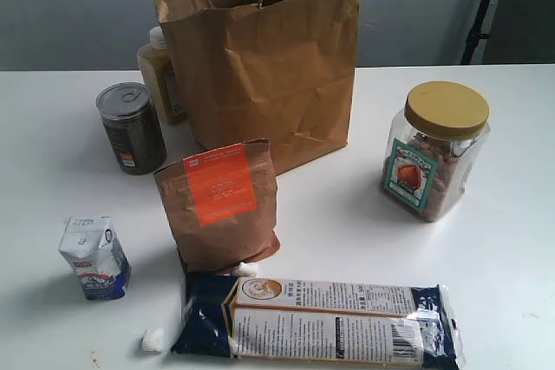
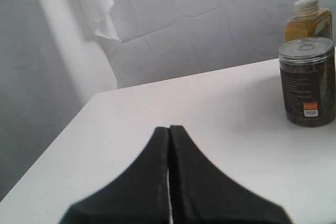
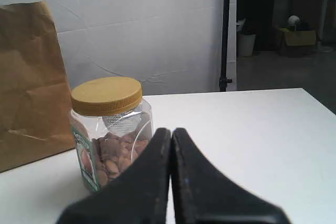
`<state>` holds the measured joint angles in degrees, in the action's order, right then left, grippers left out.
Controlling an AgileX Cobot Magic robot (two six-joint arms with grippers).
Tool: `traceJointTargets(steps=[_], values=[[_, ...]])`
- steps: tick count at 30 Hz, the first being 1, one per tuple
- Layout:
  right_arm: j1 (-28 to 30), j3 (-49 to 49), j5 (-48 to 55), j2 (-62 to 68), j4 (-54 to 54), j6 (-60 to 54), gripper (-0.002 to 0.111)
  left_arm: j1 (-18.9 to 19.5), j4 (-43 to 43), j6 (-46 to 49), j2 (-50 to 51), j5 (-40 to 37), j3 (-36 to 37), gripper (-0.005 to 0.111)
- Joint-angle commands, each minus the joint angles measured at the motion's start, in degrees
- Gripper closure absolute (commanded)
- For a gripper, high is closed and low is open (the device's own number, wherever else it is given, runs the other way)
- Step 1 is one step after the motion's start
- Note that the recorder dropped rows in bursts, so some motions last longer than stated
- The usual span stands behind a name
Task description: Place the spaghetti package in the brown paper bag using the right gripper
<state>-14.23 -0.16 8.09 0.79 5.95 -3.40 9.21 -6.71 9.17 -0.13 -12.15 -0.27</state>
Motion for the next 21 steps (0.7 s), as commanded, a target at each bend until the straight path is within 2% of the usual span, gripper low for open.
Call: traceJointTargets(steps=[1,3,8,16,21], values=[[0.4,0.2,-1.3,0.1,2.1,1.8,0.108,-0.1,0.2,-0.2,0.1,0.3,0.3,0.107],[0.4,0.2,-1.5,0.1,4.3,3.7,0.108,-0.1,0.2,-0.2,0.1,0.3,0.3,0.107],[0.3,0.2,-11.0,0.1,12.9,5.8,0.108,-0.1,0.2,-0.2,0.1,0.3,0.3,0.107],[-2.6,-8.0,-3.4,6.9,11.4,4.2,0.108,-0.1,0.2,-0.2,0.1,0.3,0.3,0.107],[-8.4,-10.7,-3.6,15.6,14.5,2.8,0.108,-0.1,0.2,-0.2,0.1,0.3,0.3,0.107]])
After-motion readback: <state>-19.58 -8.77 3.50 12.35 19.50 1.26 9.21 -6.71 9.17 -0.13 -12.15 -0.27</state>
